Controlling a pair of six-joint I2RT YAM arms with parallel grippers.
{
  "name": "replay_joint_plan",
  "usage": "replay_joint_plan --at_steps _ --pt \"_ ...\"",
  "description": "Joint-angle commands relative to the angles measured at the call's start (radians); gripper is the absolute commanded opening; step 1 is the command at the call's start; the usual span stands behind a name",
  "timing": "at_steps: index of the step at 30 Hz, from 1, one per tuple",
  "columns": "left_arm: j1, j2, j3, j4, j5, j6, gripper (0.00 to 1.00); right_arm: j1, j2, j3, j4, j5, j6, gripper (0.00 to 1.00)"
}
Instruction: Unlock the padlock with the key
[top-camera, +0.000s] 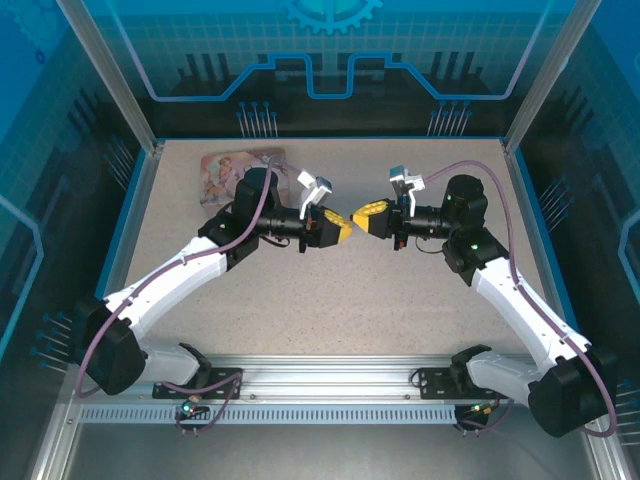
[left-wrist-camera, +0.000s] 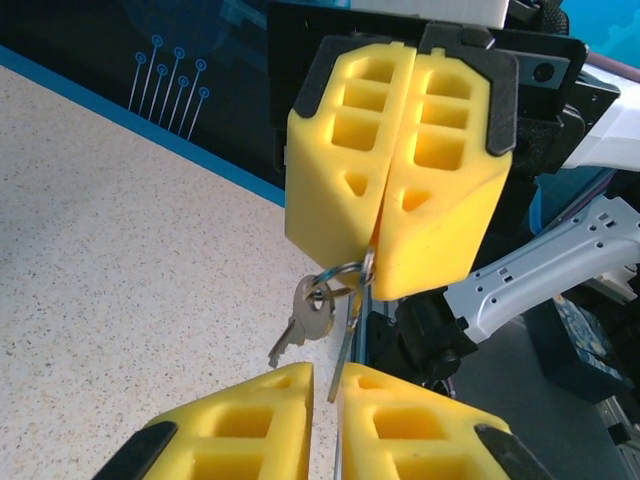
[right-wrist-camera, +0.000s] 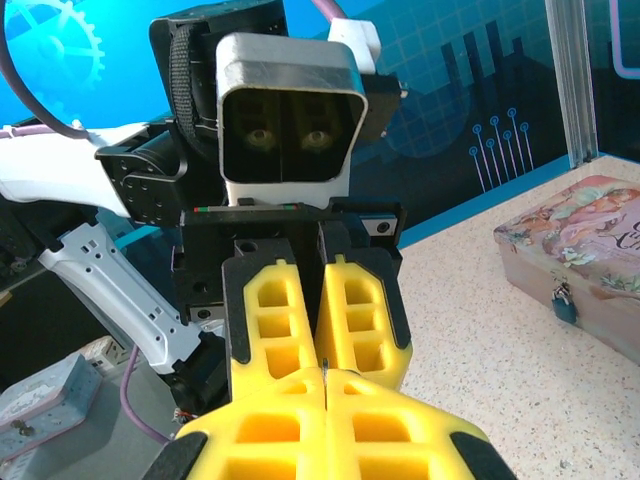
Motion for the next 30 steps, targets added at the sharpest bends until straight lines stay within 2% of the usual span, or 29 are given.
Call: replay_joint_plan --at_steps 1,5,10,11,13,16,20,23,25,28,30 --pt "-0.003 -0.024 0.047 -0.018 0.008 0.034 0.19 0.006 -0.009 0.026 -0.018 -0.009 -0.014 0.00" --pt "-0.003 -0.022 0.048 -0.014 0.008 0.034 0.19 0.006 -0.009 0.023 -0.019 -0.008 -0.015 0.00" --pt "-0.002 -0.025 0.049 -0.016 0.000 0.037 0.04 0.006 -0.006 0.026 -0.028 -0.020 -0.018 0.00" --pt "-0.003 -0.027 0.052 -0.028 -0.003 0.042 0.00 0.005 -0.007 0.032 -0.067 -0.025 -0.039 0.00" --pt "-0.001 -0.032 0.071 -0.080 -0.016 0.074 0.00 -0.003 -0.013 0.050 -0.173 -0.032 -0.110 0.00" --pt "-0.002 -0.038 0.129 -0.249 -0.037 0.163 0.00 -0.051 -0.044 0.073 -0.329 -0.058 -0.211 0.21" --pt "-0.004 -0.021 0.257 -0.591 -0.076 0.351 0.00 -0.117 -0.078 0.134 -0.572 -0.095 -0.396 0.43" --pt "-0.012 0.005 0.358 -0.841 -0.133 0.476 0.00 -0.122 -0.051 0.226 -0.811 -0.072 -0.595 0.49" --pt "-0.022 0.023 0.409 -0.963 -0.176 0.546 0.00 -0.121 -0.029 0.270 -0.905 -0.070 -0.695 0.52" --pt "-0.043 0.050 0.466 -1.089 -0.255 0.632 0.00 -0.099 -0.018 0.282 -0.933 -0.079 -0.811 0.52" --pt "-0.056 0.079 0.507 -1.160 -0.295 0.676 0.00 -0.052 -0.032 0.264 -0.921 -0.014 -0.889 0.52"
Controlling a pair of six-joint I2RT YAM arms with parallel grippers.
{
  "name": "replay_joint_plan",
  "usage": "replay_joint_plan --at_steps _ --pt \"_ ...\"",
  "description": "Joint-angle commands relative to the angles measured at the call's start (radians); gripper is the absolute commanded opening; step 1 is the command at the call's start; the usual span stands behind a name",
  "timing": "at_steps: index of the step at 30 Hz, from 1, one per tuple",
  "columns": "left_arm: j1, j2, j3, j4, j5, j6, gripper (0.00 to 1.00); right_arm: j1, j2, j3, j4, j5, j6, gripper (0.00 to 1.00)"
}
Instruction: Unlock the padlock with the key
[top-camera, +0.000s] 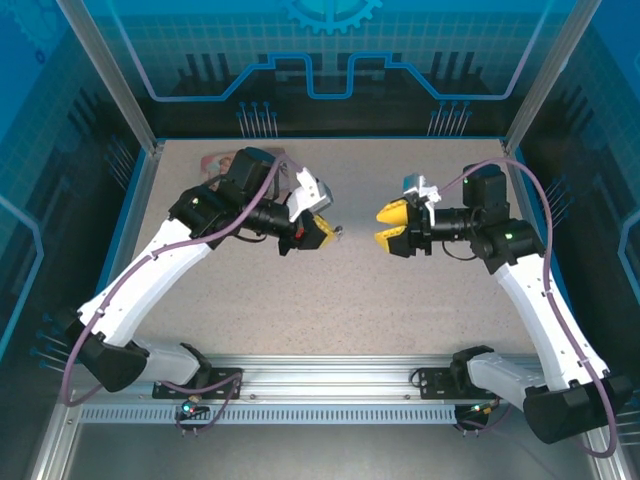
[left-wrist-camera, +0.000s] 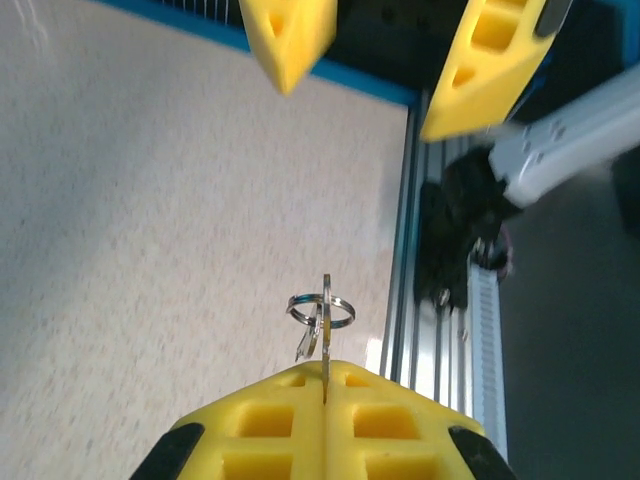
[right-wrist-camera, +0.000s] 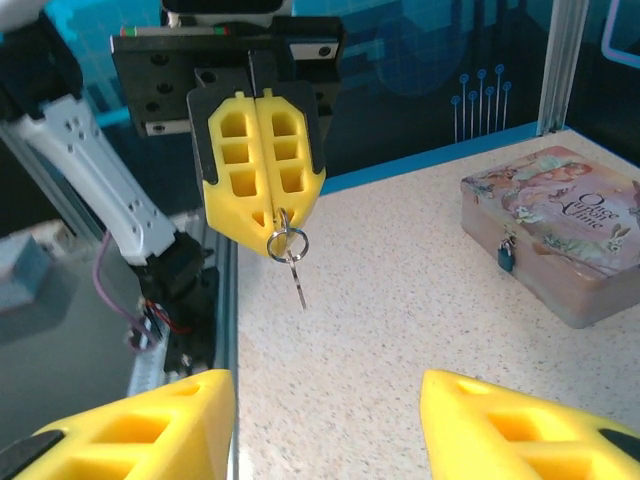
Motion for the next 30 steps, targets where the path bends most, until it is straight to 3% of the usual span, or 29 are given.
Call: replay_joint_plan --at_steps 1,6,16,30 --pt "-0.025 0.065 0.075 -0.277 -0.109 0.161 0.00 0.072 -0.013 -0.018 -0.093 0.079 -0.211 0.52" --pt "-0.078 0.174 0.211 -0.435 -0.208 0.215 0.00 0.153 -0.019 -0.027 -0.018 0.152 -0.251 0.46" --pt "-0.131 0.189 0.245 -0.414 -0.239 0.235 0.00 0.223 0.051 -0.036 0.020 0.180 -0.256 0.37" --pt "-0.150 0.208 0.261 -0.399 -0.246 0.236 0.00 0.280 0.090 -0.077 0.075 0.172 -0.214 0.32"
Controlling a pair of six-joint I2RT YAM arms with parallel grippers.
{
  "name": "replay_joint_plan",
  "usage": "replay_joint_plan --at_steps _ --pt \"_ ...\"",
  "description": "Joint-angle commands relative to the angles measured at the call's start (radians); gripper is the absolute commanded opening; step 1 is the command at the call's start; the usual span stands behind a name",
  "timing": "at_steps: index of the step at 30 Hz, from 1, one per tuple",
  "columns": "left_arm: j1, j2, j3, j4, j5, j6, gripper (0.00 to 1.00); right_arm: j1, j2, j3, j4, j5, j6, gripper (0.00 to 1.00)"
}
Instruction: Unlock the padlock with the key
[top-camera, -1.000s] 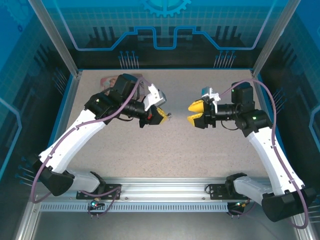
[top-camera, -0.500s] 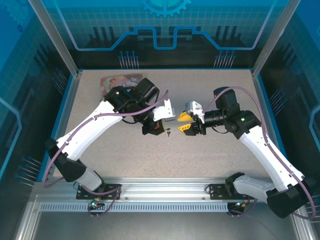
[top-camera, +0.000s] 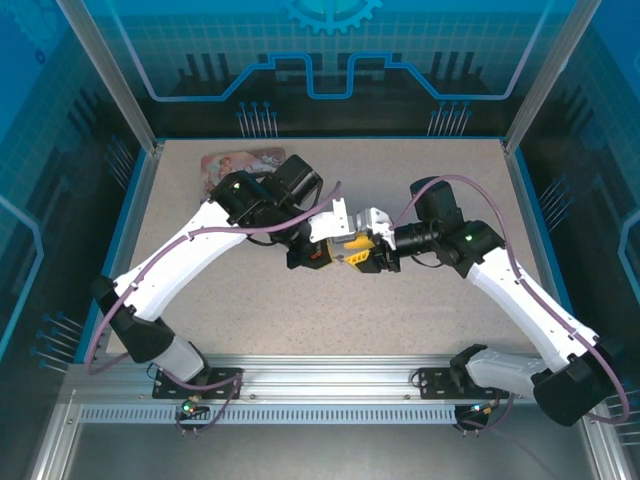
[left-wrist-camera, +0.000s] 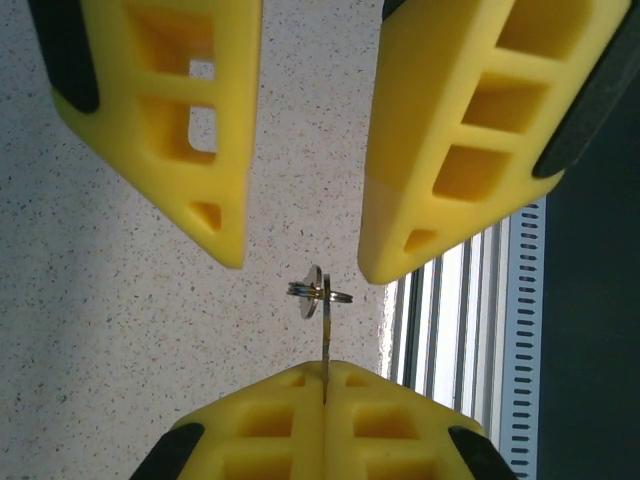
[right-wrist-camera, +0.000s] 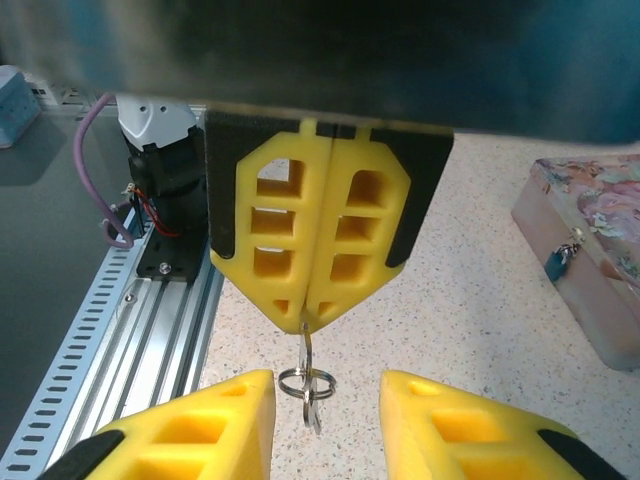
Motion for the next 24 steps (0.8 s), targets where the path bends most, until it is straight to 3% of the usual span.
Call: replay_joint_plan --at_steps 1,11,24 --pt "-0.007 0.008 0.027 -0.021 -0.008 0.024 0.00 0.017 0.007 -0.016 0.011 -0.015 0.013 0.32" --pt "-0.008 0.012 0.026 -0.012 -0.009 0.024 0.00 0.028 0.028 -0.013 0.003 -0.041 0.025 0.22" --pt "-0.008 -0.030 -0.033 0.056 -0.003 0.018 0.00 -0.006 -0.022 -0.076 0.106 -0.124 0.081 0.25"
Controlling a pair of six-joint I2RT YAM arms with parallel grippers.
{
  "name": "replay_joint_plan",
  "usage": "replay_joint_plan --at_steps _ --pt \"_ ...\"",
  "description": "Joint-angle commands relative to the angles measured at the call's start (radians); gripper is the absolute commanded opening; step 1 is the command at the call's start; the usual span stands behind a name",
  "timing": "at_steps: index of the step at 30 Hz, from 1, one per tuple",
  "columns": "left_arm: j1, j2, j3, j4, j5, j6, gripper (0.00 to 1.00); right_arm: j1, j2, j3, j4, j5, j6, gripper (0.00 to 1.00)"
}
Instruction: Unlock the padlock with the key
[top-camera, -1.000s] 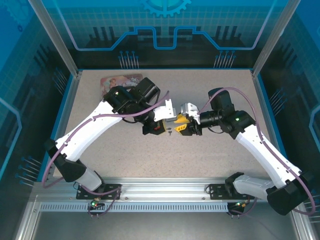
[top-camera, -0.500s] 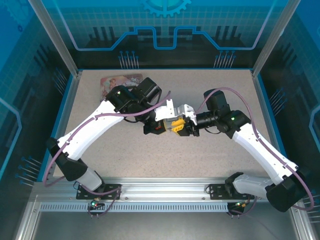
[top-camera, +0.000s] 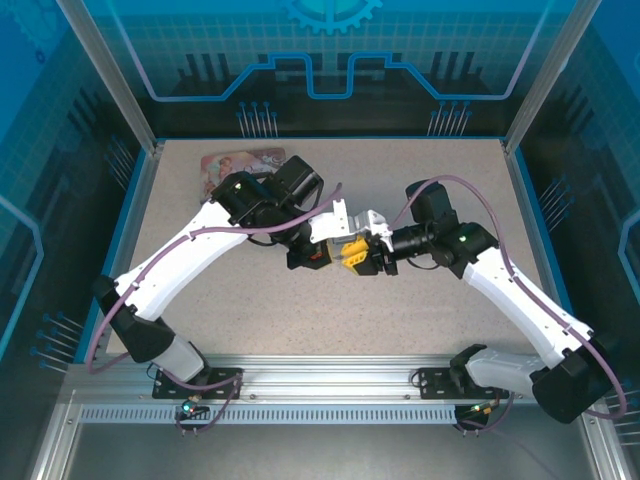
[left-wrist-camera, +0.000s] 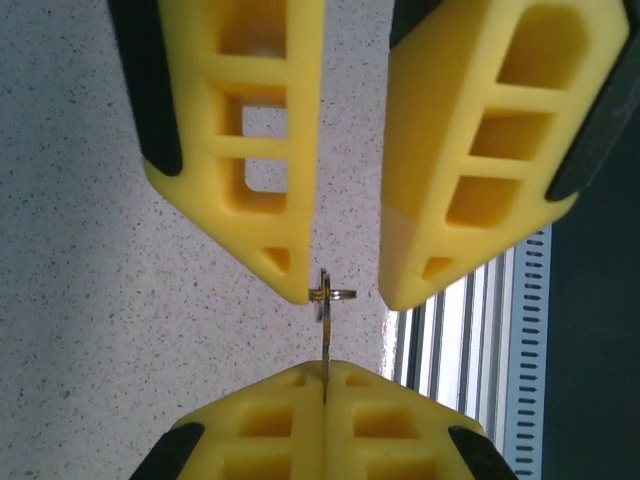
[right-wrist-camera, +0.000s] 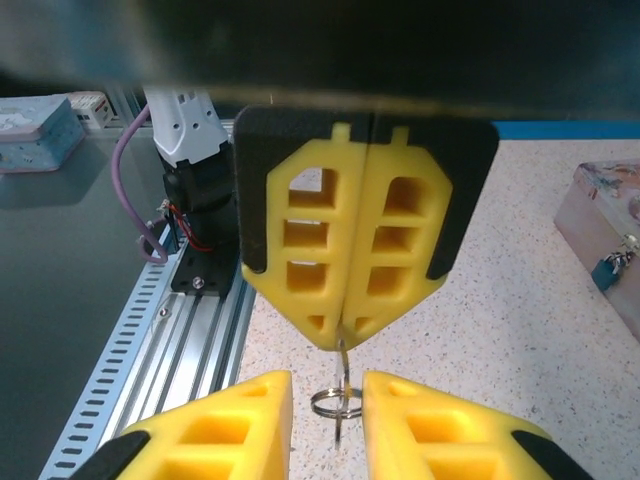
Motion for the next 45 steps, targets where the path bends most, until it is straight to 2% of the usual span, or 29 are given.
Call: replay_joint_plan --at_steps 1,10,15,21,24,27,28,29,33,36,39,42,45 --pt "-0.007 -0.031 -0.023 0.046 0.009 0.016 0.00 -0.008 -0.032 -0.025 0.046 -0.050 0.031 0.25" --pt "-0.007 -0.041 -0.037 0.062 0.014 0.006 0.00 -0.006 -0.008 -0.013 0.045 -0.069 0.048 0.20" --pt "-0.007 -0.049 -0.042 0.073 0.014 0.000 0.00 -0.005 0.006 0.000 0.009 -0.062 0.027 0.00" --pt "-0.003 -0.090 -0.060 0.126 0.024 -0.017 0.00 -0.034 -0.019 -0.029 0.056 -0.065 0.079 0.00" --pt "0.002 -0.115 -0.076 0.165 0.036 -0.028 0.04 -0.046 -0.040 -0.056 0.116 -0.088 0.125 0.00" --pt "0.005 -0.123 -0.081 0.185 0.041 -0.035 0.09 -0.051 -0.050 -0.074 0.157 -0.095 0.154 0.00" --pt "0.005 -0.123 -0.083 0.187 0.041 -0.037 0.14 -0.052 -0.051 -0.077 0.161 -0.094 0.159 0.00" --pt "0.007 -0.123 -0.084 0.191 0.040 -0.040 0.24 -0.056 -0.052 -0.079 0.164 -0.094 0.163 0.00" --pt "0.054 -0.168 -0.118 0.250 0.099 -0.084 0.51 -0.103 -0.069 -0.102 0.208 -0.118 0.215 0.00" --pt "0.130 -0.267 -0.231 0.444 0.179 -0.191 0.63 -0.156 -0.103 -0.158 0.365 -0.131 0.348 0.00" --pt "0.202 -0.382 -0.426 0.811 0.259 -0.420 0.72 -0.195 -0.135 -0.243 0.611 -0.118 0.556 0.00" --pt "0.216 -0.441 -0.603 1.172 0.263 -0.644 0.74 -0.199 -0.155 -0.299 0.827 -0.031 0.747 0.00" --pt "0.217 -0.432 -0.721 1.449 0.256 -0.824 0.74 -0.194 -0.159 -0.339 0.993 0.060 0.916 0.00"
